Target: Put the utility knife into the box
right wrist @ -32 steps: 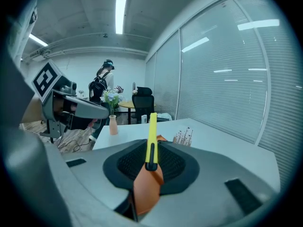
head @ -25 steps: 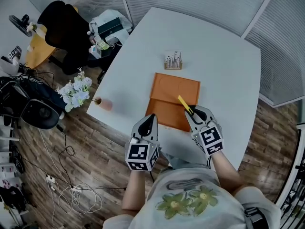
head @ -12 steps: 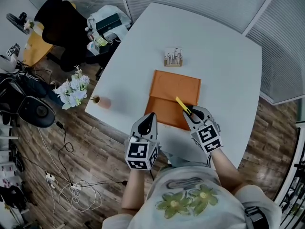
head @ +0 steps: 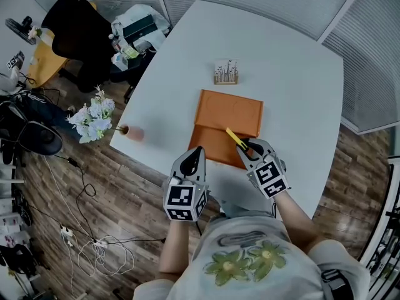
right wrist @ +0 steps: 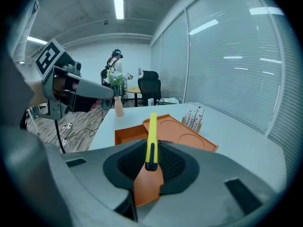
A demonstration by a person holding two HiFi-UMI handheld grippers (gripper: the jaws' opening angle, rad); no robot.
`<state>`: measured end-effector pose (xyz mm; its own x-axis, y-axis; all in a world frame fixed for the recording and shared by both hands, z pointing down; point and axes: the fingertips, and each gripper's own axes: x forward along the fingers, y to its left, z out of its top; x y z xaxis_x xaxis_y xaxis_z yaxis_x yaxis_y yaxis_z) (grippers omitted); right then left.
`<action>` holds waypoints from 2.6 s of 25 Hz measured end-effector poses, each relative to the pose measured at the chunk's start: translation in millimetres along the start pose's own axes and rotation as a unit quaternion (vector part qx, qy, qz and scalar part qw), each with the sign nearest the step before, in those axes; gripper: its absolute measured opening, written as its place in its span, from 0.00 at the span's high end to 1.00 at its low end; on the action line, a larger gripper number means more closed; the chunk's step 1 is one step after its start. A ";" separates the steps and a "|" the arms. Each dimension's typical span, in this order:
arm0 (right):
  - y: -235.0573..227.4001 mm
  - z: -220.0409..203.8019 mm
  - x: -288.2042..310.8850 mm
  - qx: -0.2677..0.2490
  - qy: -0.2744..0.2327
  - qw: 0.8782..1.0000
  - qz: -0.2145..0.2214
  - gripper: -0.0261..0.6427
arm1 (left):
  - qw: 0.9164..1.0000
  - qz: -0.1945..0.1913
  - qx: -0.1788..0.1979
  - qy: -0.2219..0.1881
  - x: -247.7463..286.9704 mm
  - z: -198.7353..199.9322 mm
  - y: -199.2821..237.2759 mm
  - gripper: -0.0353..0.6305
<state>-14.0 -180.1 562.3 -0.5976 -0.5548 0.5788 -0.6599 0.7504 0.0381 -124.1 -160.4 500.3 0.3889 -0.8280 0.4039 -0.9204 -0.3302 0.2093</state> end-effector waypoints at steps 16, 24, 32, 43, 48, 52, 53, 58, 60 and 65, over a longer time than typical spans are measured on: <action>4.4 -20.0 17.0 -0.022 0.035 0.999 0.016 0.85 | 1.000 -0.003 -0.001 0.008 6.7 -5.2 0.0 0.95; 4.0 -29.7 22.9 -0.032 0.047 0.998 0.020 0.85 | 1.000 0.000 -0.001 0.014 8.2 -10.0 1.6 0.95; 4.3 -33.3 28.9 -0.036 0.059 0.997 0.028 0.85 | 1.000 0.003 -0.002 0.017 8.2 -10.7 2.2 0.95; 10.1 -38.6 45.7 -0.055 0.078 0.994 0.048 0.85 | 1.000 0.006 -0.005 0.026 9.7 -18.7 5.3 0.95; 11.0 -40.9 52.6 -0.062 0.088 0.993 0.055 0.85 | 1.000 0.008 -0.005 0.029 11.0 -20.5 6.9 0.95; 11.4 -43.0 55.6 -0.065 0.096 0.992 0.058 0.85 | 0.999 0.009 -0.007 0.033 10.9 -22.3 8.0 0.95; 11.4 -43.7 56.4 -0.065 0.098 0.991 0.059 0.85 | 0.999 0.009 -0.007 0.033 11.1 -22.5 8.0 0.95; 11.6 -49.6 64.3 -0.069 0.107 0.990 0.064 0.85 | 0.999 0.007 -0.009 0.035 13.2 -24.7 7.7 0.95; 11.4 -51.7 67.5 -0.072 0.112 0.989 0.065 0.85 | 0.999 0.007 -0.008 0.036 13.9 -25.2 8.0 0.95; 10.3 -56.0 71.0 -0.078 0.123 0.987 0.068 0.85 | 0.999 0.009 -0.009 0.038 14.5 -25.5 7.7 0.95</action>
<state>-37.8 -191.6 649.4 -0.5342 -0.3547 0.7673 -0.4912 0.8690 0.0597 -124.5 -163.4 530.5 0.3755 -0.7963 0.4742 -0.9264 -0.3071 0.2180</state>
